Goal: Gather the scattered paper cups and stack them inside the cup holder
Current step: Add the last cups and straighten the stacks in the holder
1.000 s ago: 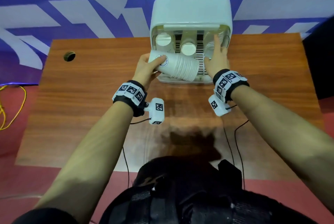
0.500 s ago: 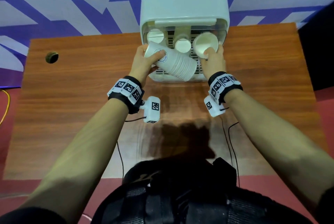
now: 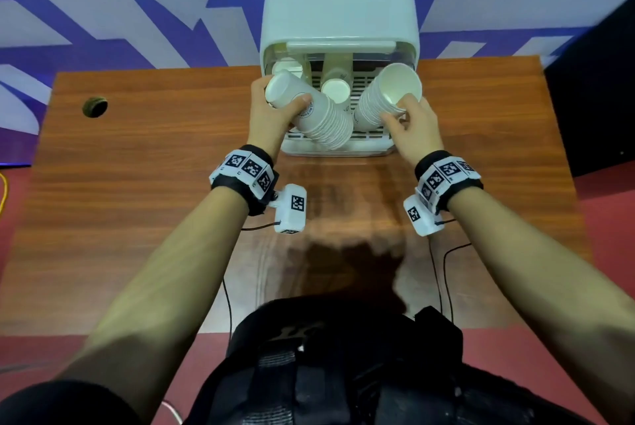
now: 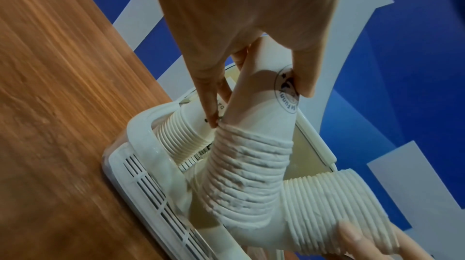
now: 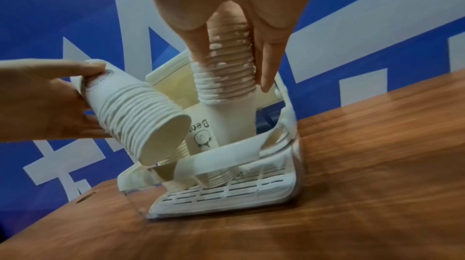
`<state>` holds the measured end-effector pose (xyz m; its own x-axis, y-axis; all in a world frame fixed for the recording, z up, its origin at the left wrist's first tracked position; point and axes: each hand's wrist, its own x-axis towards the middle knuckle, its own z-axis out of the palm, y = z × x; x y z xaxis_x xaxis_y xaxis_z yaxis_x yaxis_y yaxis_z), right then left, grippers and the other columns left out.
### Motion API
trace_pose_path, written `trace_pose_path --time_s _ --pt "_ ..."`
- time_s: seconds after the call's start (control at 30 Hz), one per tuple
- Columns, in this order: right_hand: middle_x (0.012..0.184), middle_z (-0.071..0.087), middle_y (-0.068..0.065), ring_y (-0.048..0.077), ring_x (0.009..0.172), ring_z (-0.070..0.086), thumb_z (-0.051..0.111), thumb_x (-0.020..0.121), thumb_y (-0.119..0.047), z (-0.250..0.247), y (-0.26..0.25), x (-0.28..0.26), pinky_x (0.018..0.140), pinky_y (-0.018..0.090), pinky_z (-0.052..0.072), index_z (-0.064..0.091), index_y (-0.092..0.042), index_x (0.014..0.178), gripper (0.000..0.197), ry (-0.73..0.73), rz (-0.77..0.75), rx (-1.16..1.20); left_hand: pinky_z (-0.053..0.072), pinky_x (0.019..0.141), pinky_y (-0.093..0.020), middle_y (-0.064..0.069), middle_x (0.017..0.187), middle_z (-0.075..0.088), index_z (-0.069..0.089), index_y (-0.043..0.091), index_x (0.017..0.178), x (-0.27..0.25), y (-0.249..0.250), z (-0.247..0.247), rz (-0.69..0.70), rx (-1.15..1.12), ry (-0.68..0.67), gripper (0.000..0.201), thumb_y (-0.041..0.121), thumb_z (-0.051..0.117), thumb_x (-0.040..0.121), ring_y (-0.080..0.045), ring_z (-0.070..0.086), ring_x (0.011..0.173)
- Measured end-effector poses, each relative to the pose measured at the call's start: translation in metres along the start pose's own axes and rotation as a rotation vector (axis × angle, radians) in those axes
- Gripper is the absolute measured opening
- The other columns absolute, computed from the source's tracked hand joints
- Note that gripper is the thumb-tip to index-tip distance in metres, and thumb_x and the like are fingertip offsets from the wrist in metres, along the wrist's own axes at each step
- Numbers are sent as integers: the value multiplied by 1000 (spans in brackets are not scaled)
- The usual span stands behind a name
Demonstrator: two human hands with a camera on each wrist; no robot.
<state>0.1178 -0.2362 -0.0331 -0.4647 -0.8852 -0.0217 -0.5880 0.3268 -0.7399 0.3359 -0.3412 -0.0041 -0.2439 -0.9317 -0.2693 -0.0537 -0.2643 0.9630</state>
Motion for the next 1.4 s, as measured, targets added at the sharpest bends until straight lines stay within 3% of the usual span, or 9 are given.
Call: trace_pose_path --time_s 0.2,0.4,0.53,0.73,0.8,0.93,1.07,1.3,1.4 --pt "93 56 11 25 85 57 62 83 -38 -43 -3 -19 78 45 52 46 -17 86 27 63 -14 107 53 91 -49 -5 118 53 42 23 119 -19 3 23 47 91 -35 63 25 78 68 -25 56 112" --pt "80 54 -6 4 65 50 67 84 -32 -87 -9 -22 63 16 43 45 -14 90 29 171 45 284 49 96 -44 4 111 52 41 22 118 -30 -1 51 140 183 -48 59 18 78 73 -18 53 106" --pt "90 59 4 25 87 64 63 83 -40 -103 0 -19 77 41 57 48 -15 90 30 117 100 350 50 95 -43 0 113 53 42 20 118 -41 -4 63 151 201 -80 63 27 78 66 -19 54 107" --pt "99 58 1 26 102 64 62 89 -32 -102 5 -18 76 37 59 46 -23 92 19 26 144 522 49 96 -42 -3 118 53 43 19 120 -49 -8 64 145 217 -64 64 25 79 68 -21 53 111" --pt "104 55 -2 25 109 60 66 87 -31 -96 4 -14 79 35 58 42 -19 103 31 29 201 617 49 94 -36 -4 119 52 43 15 122 -48 -8 64 152 243 -90 63 18 80 72 -19 53 109" --pt "131 45 0 20 120 51 74 79 -27 -80 -3 -10 89 49 53 28 -26 136 73 38 297 895 44 82 -15 -1 117 53 44 12 126 -49 -8 62 159 353 -169 61 11 79 76 -12 51 104" --pt "144 41 0 17 123 51 77 75 -17 -62 -12 -4 96 50 48 4 -30 151 106 -45 320 928 43 81 -12 5 109 53 45 18 119 -51 -12 56 136 429 -254 58 11 80 74 -5 51 96" --pt "141 45 8 13 121 54 77 75 -7 -44 -23 -8 99 32 47 -6 -23 151 113 -202 186 722 49 90 -29 1 111 58 47 21 122 -48 -13 61 95 486 -354 61 15 82 72 -15 57 104" --pt "130 48 -1 2 111 55 75 75 1 -43 -20 -11 85 16 50 11 -19 148 98 -233 99 647 50 92 -34 -2 113 58 47 19 122 -44 -9 67 92 429 -293 61 18 83 72 -16 57 104"
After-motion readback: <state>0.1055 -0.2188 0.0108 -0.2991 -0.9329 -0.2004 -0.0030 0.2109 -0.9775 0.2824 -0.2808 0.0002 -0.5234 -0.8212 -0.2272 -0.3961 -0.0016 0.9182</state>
